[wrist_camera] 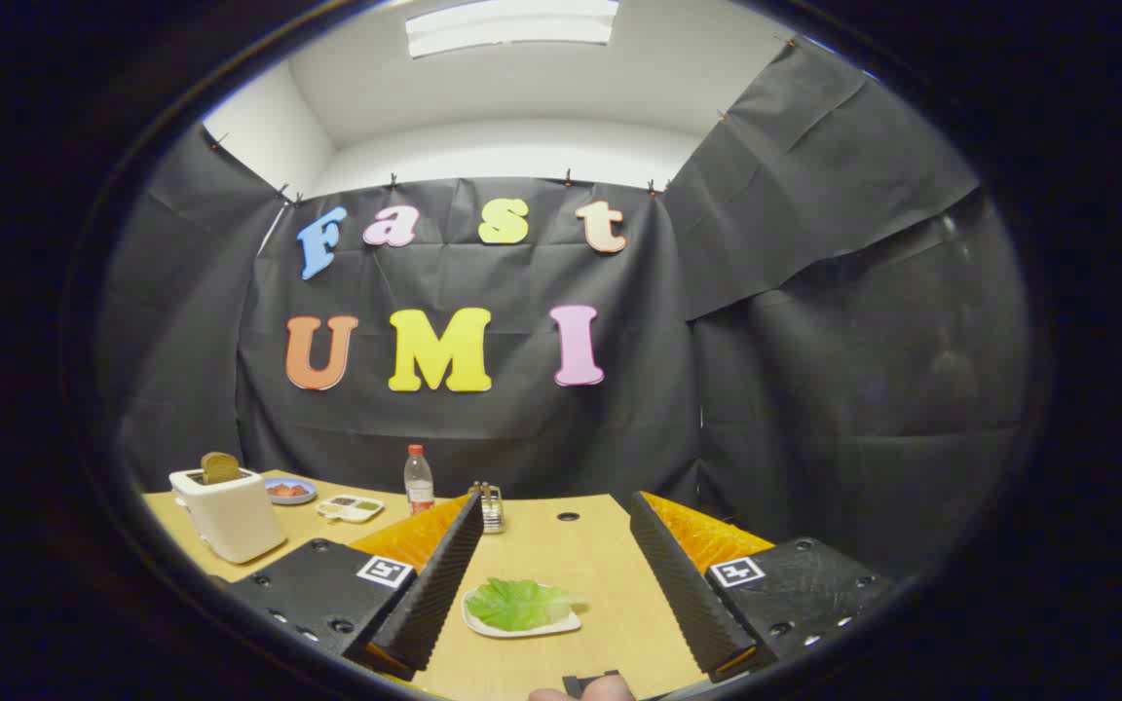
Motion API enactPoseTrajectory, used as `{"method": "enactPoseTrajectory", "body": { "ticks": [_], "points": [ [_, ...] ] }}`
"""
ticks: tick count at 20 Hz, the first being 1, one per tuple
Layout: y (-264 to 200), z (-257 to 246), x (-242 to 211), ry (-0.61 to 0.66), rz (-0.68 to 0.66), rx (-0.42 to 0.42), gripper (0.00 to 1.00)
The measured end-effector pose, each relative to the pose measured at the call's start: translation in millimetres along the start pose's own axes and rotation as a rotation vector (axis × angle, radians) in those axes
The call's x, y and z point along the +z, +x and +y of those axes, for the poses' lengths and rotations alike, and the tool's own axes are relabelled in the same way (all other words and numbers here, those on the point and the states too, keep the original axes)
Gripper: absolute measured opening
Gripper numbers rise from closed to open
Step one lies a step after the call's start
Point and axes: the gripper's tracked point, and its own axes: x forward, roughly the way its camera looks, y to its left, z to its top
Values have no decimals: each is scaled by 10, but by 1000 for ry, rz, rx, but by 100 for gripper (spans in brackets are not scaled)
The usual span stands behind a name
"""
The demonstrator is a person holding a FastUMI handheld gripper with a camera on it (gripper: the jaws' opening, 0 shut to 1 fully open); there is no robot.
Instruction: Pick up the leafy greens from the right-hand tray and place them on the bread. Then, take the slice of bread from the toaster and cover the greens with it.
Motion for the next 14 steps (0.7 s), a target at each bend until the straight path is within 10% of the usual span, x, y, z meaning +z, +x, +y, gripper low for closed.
{"method": "enactPoseTrajectory", "body": {
  "ticks": [14],
  "points": [
    [92,-95,-174,-44,48,-22,94]
  ]
}}
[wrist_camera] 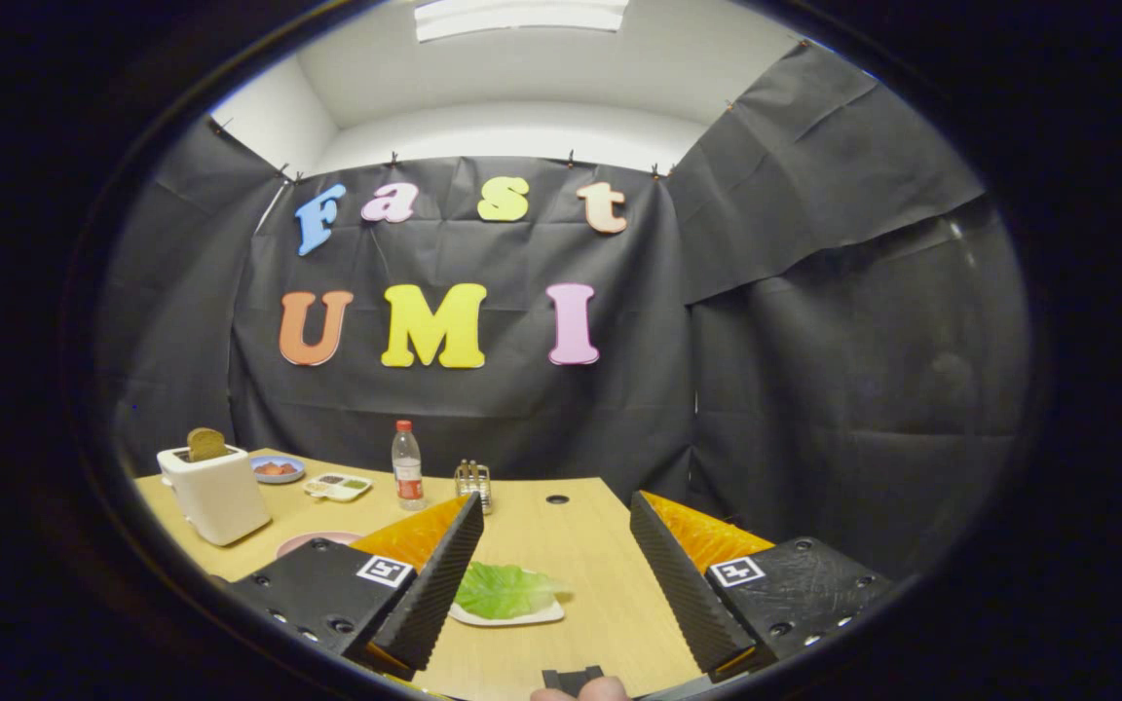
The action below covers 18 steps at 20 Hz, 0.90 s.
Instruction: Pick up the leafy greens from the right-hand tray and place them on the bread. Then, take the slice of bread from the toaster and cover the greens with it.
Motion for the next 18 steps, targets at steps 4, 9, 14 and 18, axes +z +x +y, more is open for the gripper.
{"method": "enactPoseTrajectory", "body": {
  "ticks": [4,9,14,18],
  "points": [
    [-25,234,-6,-48,-15,35,94],
    [31,304,-38,-38,-1,40,95],
    [50,327,-57,-43,-1,35,95],
    [91,281,-107,-28,11,34,95]
  ]
}}
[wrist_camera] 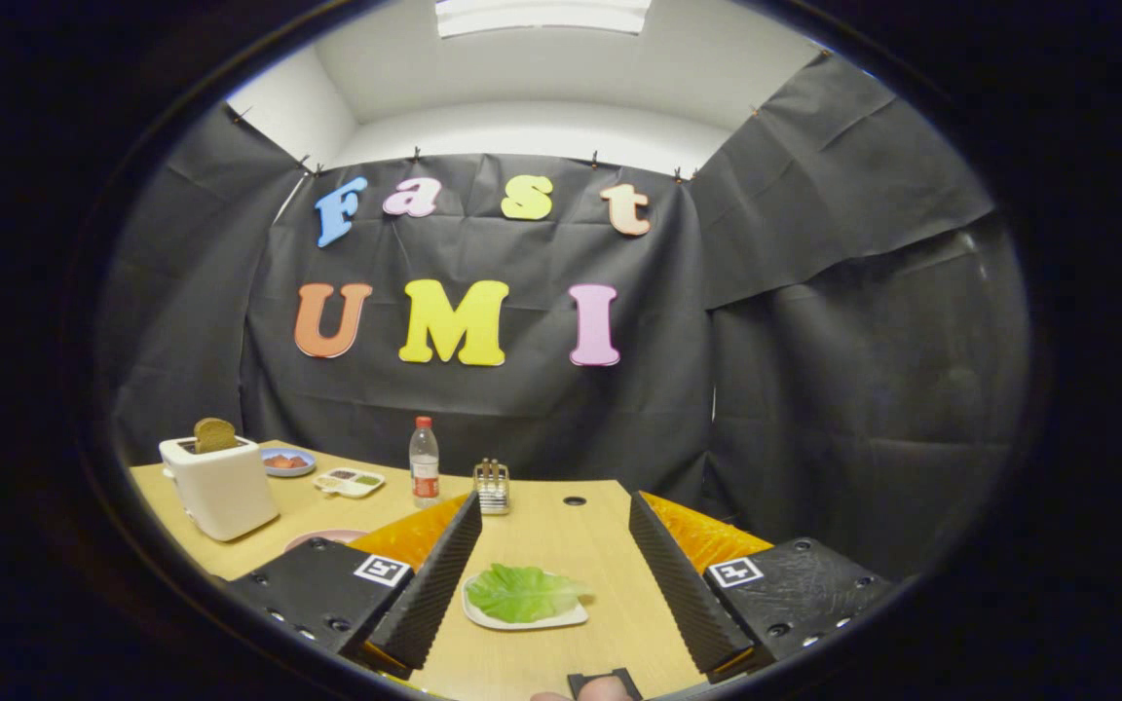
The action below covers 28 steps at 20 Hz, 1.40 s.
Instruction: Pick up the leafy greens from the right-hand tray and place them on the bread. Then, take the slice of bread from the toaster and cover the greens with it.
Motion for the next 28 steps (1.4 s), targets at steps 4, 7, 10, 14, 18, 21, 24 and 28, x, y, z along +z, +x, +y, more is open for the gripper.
{"method": "enactPoseTrajectory", "body": {
  "ticks": [4,7,10,14,18,21,24,28],
  "points": [
    [94,-100,-137,32,43,-5,95],
    [202,-178,-329,85,119,15,95],
    [370,-301,-565,181,209,38,95],
    [651,-483,-986,360,361,30,95],
    [923,-525,-1385,459,468,3,95],
    [1119,-511,-1588,510,525,-2,96],
    [1263,-481,-1713,599,568,-10,96],
    [1453,-484,-1933,677,628,-46,91]
  ]
}}
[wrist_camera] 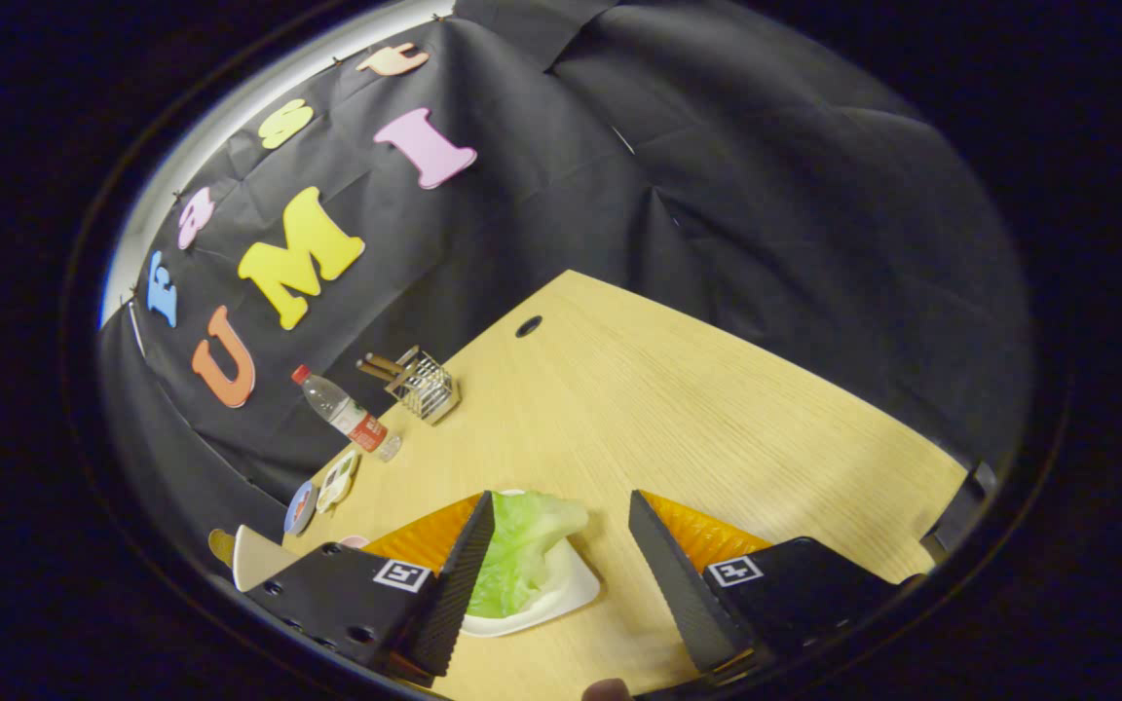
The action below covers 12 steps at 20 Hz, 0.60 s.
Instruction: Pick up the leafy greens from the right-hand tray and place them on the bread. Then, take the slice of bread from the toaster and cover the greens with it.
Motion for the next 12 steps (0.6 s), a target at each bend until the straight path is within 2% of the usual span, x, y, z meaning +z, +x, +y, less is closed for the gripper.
{"method": "enactPoseTrajectory", "body": {
  "ticks": [1,5,6,11,12],
  "points": [
    [37,-20,-15,22,15,0,87],
    [215,-42,-73,93,55,-8,85],
    [224,-45,-81,105,58,-9,66],
    [312,-23,-102,122,82,-3,65],
    [303,-11,-116,118,88,-4,62]
  ]
}}
